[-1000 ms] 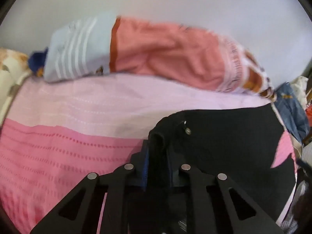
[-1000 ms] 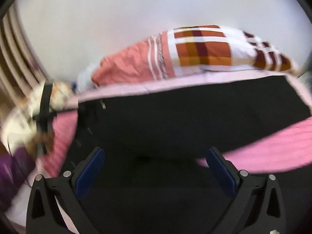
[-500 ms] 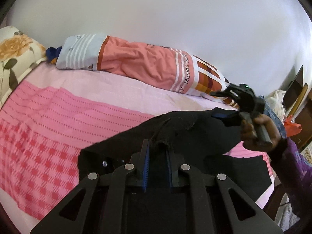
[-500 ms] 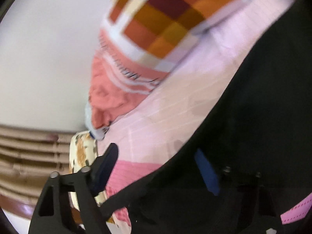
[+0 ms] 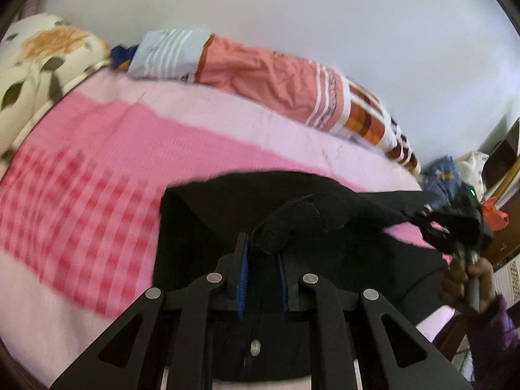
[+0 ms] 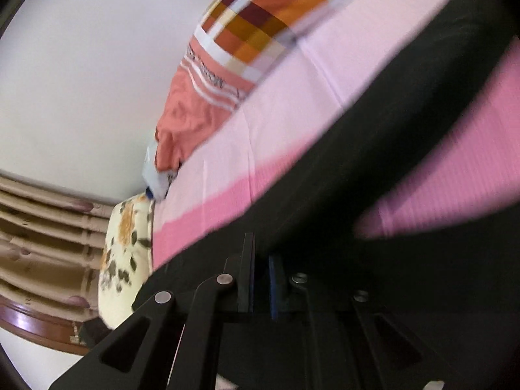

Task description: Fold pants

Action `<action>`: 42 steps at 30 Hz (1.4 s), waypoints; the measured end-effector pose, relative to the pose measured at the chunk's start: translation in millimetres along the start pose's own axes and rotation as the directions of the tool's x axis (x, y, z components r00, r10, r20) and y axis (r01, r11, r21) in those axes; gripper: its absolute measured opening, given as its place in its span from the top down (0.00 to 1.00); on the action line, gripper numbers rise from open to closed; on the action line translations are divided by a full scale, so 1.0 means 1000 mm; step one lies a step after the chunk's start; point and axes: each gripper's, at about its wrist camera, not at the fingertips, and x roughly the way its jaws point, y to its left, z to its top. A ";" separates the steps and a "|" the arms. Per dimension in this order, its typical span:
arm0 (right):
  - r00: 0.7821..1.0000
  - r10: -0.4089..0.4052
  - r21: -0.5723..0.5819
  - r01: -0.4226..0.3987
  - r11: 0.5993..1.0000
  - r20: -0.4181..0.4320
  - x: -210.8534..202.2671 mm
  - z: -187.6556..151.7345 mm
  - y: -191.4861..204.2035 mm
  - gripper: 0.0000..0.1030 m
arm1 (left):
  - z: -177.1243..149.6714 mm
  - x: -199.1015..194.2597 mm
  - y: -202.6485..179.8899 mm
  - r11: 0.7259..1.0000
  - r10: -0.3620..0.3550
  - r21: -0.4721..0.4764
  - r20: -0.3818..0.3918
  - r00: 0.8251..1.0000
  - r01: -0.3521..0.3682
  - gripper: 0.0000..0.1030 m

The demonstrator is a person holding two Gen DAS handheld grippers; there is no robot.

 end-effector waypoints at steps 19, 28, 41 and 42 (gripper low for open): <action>0.989 0.137 0.082 -0.142 0.986 0.059 -0.061 -0.113 -0.080 0.90 | -0.075 -0.060 -0.050 0.974 0.208 0.093 -0.007 0.978 -0.206 0.75; 0.915 0.013 0.189 -0.097 0.977 0.402 -0.184 -0.026 -0.178 0.63 | -0.073 0.032 -0.192 0.940 -0.154 0.267 -0.220 0.963 0.211 0.33; 0.906 -0.064 0.327 -0.084 0.941 0.418 -0.215 0.067 -0.260 0.55 | -0.108 0.153 -0.243 0.956 -0.252 0.019 -0.454 0.854 0.292 0.33; 0.908 -0.090 0.347 -0.063 0.936 0.409 -0.217 0.071 -0.267 0.54 | -0.110 0.150 -0.241 0.954 -0.269 -0.003 -0.442 0.856 0.299 0.33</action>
